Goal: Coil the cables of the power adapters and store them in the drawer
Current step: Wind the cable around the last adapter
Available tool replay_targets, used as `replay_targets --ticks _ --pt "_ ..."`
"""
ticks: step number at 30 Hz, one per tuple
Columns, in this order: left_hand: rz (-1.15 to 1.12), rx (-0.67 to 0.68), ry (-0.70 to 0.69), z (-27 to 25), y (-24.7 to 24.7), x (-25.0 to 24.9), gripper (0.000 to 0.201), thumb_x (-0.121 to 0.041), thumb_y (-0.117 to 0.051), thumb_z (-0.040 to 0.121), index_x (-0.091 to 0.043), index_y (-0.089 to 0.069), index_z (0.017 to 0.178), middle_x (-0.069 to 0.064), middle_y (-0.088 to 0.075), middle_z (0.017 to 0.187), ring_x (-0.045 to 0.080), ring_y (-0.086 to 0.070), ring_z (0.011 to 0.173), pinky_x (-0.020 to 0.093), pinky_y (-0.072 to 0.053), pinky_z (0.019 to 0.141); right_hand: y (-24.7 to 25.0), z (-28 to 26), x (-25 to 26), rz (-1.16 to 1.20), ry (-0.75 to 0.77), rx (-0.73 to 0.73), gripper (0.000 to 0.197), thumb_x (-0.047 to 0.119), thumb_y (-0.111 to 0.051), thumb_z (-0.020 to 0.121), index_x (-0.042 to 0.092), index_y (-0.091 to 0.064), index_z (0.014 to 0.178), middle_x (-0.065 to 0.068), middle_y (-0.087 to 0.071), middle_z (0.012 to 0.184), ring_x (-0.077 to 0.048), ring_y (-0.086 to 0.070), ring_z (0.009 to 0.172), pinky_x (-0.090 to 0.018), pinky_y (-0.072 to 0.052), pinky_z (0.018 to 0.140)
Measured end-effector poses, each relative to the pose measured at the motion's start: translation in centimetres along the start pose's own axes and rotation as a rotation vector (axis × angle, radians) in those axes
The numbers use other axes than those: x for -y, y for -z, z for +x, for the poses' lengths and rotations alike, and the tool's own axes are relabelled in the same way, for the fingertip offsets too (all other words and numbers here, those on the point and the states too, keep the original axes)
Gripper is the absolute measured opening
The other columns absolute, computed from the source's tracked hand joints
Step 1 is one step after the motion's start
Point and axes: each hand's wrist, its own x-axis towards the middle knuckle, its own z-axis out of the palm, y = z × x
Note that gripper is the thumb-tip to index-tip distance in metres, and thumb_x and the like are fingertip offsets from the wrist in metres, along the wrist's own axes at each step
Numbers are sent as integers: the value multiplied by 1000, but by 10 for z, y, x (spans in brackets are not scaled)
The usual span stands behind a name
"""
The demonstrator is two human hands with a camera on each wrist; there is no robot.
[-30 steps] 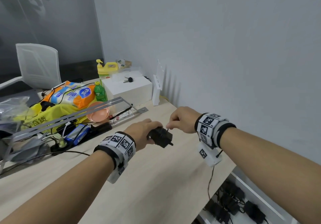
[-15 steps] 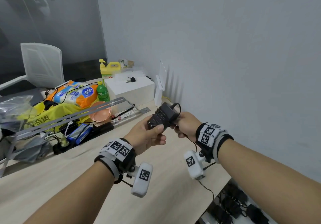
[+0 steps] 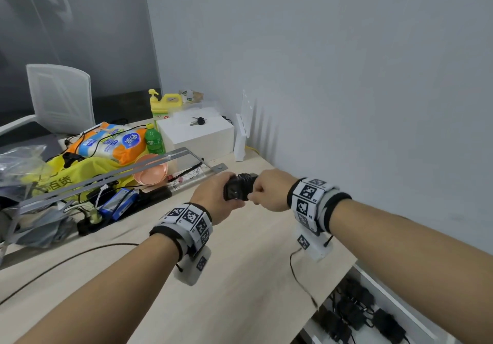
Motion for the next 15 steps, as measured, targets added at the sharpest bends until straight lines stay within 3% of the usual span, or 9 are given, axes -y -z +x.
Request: replay_targets --ticks 3,5,7,9,11,15 --pt "175 115 -79 6 2 0 48 -27 -79 72 -30 -56 115 -4 -62 103 20 -59 96 33 -49 80 15 0 3 -71 73 -22 33 39 -60 90 10 -69 78 -1 -60 66 -18 -53 63 -27 -41 56" --pt "250 200 -124 6 3 -1 54 -27 -79 72 -32 -54 120 -3 -60 106 21 -58 98 37 -49 84 23 0 2 -33 123 -48 33 41 -66 87 9 -70 80 -3 -65 72 -16 -55 65 -26 -43 58" --pt "215 272 -159 2 5 -2 53 -24 -78 73 -33 -55 120 -5 -61 101 18 -58 94 33 -49 82 28 2 -3 19 130 -56 33 43 -70 84 10 -71 81 -2 -67 75 -14 -55 65 -28 -46 63" --pt "36 304 -155 -3 8 -1 50 -21 -79 73 -34 -58 117 -12 -63 93 13 -60 88 21 -46 74 30 3 -9 93 123 -57 34 44 -72 82 10 -70 79 -2 -64 71 -13 -53 64 -29 -46 64" --pt "-222 348 -144 -8 11 3 54 -16 -81 72 -35 -59 117 -13 -66 95 10 -63 90 15 -47 76 26 3 -17 237 121 -73 31 42 -73 82 11 -70 75 0 -59 67 -12 -50 61 -28 -43 62" --pt "-630 375 -144 -14 8 13 60 -2 -81 70 -22 -60 123 1 -68 105 13 -66 98 28 -51 87 9 3 -26 614 55 -106 22 30 -71 86 19 -68 67 -2 -57 64 -15 -48 60 -25 -40 55"
